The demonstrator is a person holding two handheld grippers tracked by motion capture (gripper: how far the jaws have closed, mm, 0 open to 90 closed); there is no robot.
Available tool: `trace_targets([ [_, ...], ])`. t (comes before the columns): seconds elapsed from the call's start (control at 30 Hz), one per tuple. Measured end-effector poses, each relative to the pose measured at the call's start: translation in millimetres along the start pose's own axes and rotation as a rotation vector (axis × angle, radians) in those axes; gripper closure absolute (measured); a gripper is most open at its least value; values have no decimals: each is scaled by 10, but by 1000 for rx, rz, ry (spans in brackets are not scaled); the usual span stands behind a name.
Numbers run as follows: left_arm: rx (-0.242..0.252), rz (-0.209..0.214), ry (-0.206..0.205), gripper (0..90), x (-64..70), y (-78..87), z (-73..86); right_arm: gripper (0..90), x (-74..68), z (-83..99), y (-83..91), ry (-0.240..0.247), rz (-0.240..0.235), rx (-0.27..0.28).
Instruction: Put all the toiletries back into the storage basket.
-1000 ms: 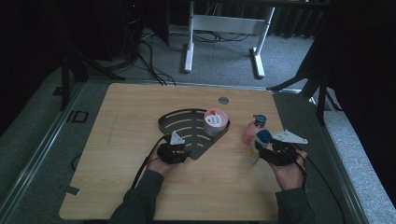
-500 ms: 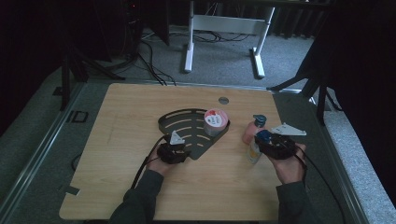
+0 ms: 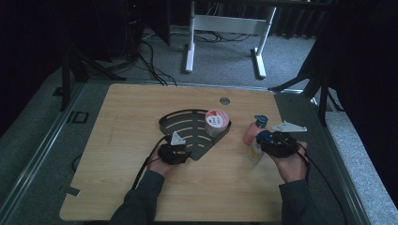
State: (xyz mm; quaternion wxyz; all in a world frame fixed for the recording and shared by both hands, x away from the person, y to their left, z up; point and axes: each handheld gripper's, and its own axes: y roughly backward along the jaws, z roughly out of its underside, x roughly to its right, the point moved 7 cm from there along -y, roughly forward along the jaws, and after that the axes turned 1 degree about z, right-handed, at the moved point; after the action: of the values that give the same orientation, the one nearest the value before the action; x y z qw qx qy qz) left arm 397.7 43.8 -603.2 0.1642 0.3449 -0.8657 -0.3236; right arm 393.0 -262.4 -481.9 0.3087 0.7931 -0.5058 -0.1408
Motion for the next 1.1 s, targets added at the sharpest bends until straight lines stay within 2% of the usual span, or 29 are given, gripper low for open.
trace_targets([
  [0.17,0,0,1,586,0,0,0,533,5,-6,-14,-4,-5,-5],
  [0.5,1,1,2,586,-1,0,0,536,4,7,-76,0,-14,-65],
  [1.1,1,3,2,584,-3,1,1,536,12,-36,-136,-3,-38,-214],
])
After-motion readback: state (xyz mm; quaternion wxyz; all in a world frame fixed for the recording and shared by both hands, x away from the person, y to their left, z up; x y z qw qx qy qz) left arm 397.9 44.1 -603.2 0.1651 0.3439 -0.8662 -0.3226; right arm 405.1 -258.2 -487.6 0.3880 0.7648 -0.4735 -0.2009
